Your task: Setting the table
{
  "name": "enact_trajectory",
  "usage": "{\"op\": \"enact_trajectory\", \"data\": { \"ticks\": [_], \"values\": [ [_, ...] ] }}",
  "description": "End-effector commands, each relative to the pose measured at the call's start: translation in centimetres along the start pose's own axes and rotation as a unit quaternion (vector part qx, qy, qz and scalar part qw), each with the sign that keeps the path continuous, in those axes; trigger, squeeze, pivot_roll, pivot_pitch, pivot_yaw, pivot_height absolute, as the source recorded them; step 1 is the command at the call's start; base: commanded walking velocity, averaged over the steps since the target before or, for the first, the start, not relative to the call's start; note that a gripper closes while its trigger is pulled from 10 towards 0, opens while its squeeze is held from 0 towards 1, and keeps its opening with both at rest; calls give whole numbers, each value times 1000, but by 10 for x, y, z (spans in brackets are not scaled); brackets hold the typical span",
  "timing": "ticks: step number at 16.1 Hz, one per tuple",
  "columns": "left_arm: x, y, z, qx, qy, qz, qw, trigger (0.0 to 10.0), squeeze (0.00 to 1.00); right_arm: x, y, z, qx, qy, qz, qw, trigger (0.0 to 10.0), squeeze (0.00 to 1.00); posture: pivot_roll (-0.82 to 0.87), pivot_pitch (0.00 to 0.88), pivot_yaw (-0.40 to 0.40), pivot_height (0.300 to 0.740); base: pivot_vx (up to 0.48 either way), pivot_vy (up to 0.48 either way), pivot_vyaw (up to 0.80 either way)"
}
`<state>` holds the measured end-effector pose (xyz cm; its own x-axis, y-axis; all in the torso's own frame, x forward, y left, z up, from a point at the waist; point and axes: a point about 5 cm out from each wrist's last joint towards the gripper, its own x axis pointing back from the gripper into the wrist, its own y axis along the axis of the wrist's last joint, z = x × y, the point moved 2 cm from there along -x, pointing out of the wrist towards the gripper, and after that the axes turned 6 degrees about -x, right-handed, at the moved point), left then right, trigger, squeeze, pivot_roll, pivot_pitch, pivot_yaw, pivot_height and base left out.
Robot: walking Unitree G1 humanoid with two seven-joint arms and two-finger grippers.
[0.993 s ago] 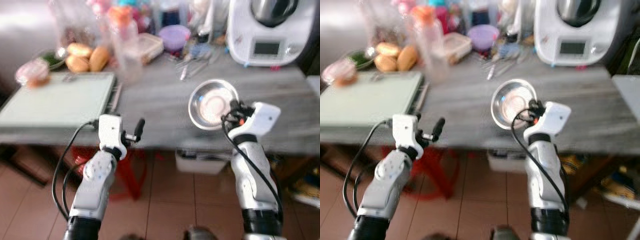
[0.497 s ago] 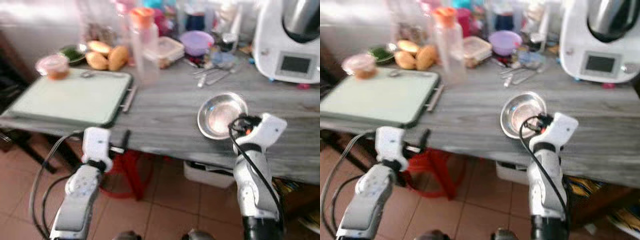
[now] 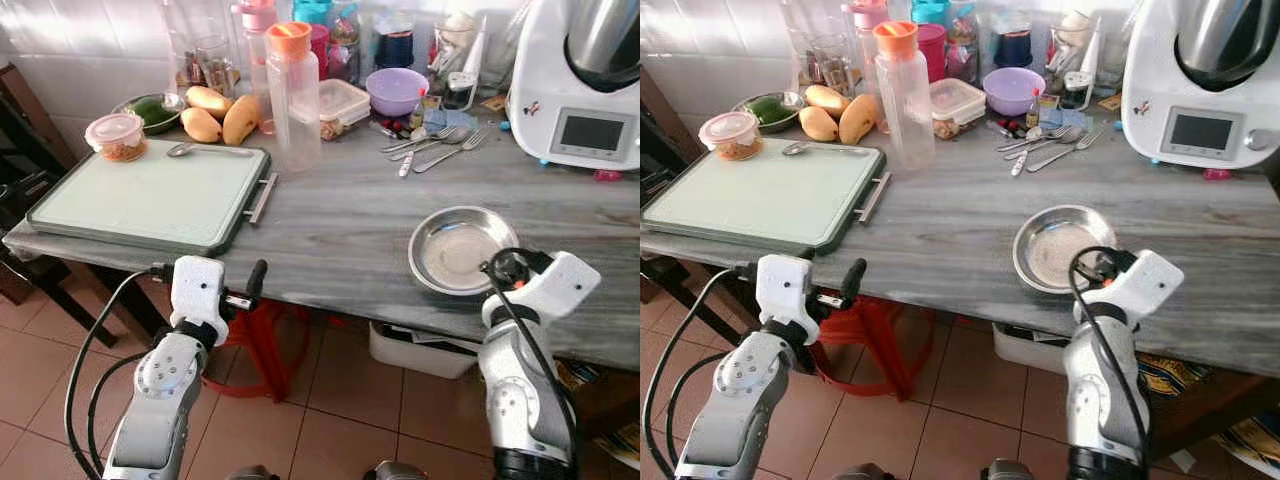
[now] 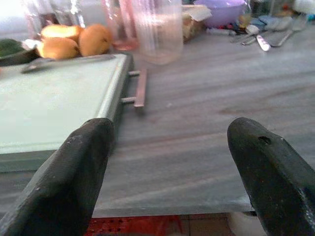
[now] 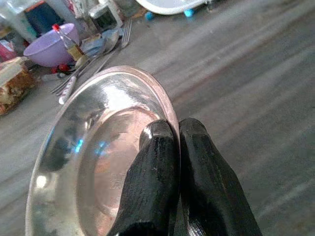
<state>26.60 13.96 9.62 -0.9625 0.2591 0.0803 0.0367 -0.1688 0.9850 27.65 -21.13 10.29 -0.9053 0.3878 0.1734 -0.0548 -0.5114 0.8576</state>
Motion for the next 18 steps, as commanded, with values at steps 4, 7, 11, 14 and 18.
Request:
{"op": "enact_trajectory", "data": {
  "ticks": [4,7,11,14,18],
  "values": [
    [-2,4,-14,7,-81,7,997,10000,0,-2,-27,-3,-51,-33,78,995,10000,0,-23,0,62,740,0,0,0],
    [2,10,-28,4,-166,-9,986,10000,0,-2,-36,2,-64,-27,107,992,10000,0,-18,0,55,740,0,0,0],
    [4,7,-34,9,-167,-3,986,10000,0,3,-43,11,-96,-27,138,985,10000,0,-24,0,54,740,0,0,0],
    [2,8,-33,10,-173,-3,985,10000,0,7,-48,15,-106,-22,166,980,10000,969,-26,0,52,740,0,0,0],
    [2,9,-34,7,-179,-5,984,10000,0,12,-51,18,-114,-17,182,977,10000,957,-32,0,56,740,0,0,0]
  ]
}}
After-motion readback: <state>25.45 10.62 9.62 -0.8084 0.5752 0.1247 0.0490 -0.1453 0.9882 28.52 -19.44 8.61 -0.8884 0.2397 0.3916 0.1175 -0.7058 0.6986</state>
